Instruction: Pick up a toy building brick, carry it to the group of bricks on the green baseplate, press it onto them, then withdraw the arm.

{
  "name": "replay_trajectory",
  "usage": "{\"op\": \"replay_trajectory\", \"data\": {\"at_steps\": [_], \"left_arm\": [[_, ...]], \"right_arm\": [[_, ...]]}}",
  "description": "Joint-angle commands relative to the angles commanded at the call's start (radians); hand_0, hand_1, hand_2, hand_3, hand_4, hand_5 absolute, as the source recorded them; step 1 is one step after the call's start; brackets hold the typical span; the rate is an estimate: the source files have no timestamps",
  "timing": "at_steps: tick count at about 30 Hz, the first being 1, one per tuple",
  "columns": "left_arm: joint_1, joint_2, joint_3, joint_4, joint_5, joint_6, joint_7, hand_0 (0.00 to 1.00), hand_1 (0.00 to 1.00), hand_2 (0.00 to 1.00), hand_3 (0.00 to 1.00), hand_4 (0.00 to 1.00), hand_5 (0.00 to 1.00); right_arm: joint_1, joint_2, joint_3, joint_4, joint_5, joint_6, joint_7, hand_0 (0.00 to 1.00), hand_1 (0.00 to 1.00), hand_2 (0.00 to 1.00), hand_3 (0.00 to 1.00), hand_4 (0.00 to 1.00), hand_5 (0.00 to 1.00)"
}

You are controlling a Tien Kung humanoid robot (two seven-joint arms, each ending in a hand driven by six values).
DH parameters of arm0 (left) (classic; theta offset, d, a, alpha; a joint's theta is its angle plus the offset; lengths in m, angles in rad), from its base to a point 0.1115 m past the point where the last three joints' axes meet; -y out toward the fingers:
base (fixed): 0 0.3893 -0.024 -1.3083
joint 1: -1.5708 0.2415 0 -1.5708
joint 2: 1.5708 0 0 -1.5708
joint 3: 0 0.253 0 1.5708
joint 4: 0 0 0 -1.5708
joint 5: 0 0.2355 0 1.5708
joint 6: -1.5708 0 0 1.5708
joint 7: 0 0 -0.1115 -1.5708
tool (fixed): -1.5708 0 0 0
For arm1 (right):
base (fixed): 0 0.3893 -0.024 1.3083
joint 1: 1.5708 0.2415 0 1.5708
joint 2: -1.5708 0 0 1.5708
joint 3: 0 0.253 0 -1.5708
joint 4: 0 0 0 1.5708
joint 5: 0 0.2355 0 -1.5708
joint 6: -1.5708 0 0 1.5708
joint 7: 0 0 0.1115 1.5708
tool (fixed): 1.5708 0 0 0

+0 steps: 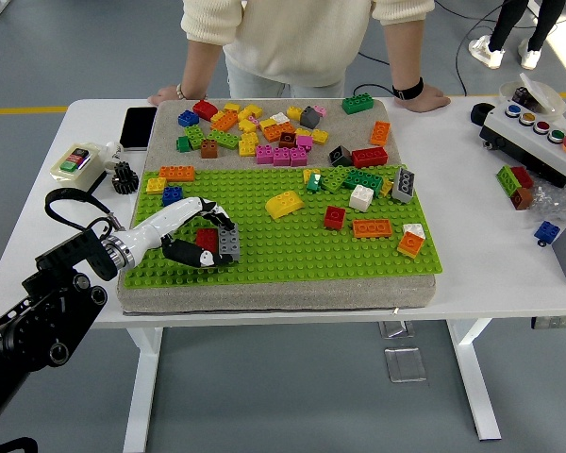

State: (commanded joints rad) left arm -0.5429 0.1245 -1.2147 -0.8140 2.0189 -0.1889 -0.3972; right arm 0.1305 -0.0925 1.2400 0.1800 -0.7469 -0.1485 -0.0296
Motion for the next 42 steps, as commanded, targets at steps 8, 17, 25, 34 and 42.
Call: {"op": "replay_trajectory", "data": {"at_steps": [8,17,25,34,42], "left_arm": [[-0.004,-0.004,0.000,0.006,0.001,0.000,0.000,0.750,0.692,0.622,0.569,0.741,0.125],[-0.007,-0.005,-0.001,0.016,0.004,0.002,-0.002,0.753,0.703,0.624,0.571,0.749,0.128],[-0.009,-0.004,-0.004,0.021,0.009,0.002,-0.002,0.754,0.705,0.626,0.573,0.757,0.127],[-0.007,-0.003,-0.005,0.026,0.014,0.000,-0.003,0.758,0.713,0.628,0.576,0.771,0.126],[-0.008,-0.005,-0.006,0.029,0.018,0.000,-0.004,0.763,0.718,0.630,0.579,0.799,0.137]], "right_arm": [[0.001,0.000,0.002,0.000,0.001,0.001,-0.001,0.723,0.638,0.682,0.612,0.945,0.493],[0.002,0.000,0.001,0.000,0.003,0.002,-0.001,0.724,0.638,0.682,0.612,0.945,0.492],[0.003,0.001,0.002,0.000,0.005,0.004,-0.001,0.724,0.638,0.682,0.612,0.945,0.492],[0.003,0.001,0.000,0.000,0.006,0.005,-0.001,0.724,0.638,0.682,0.611,0.944,0.492],[0.003,0.001,-0.001,0.000,0.007,0.006,-0.002,0.723,0.638,0.682,0.611,0.943,0.490]]}}
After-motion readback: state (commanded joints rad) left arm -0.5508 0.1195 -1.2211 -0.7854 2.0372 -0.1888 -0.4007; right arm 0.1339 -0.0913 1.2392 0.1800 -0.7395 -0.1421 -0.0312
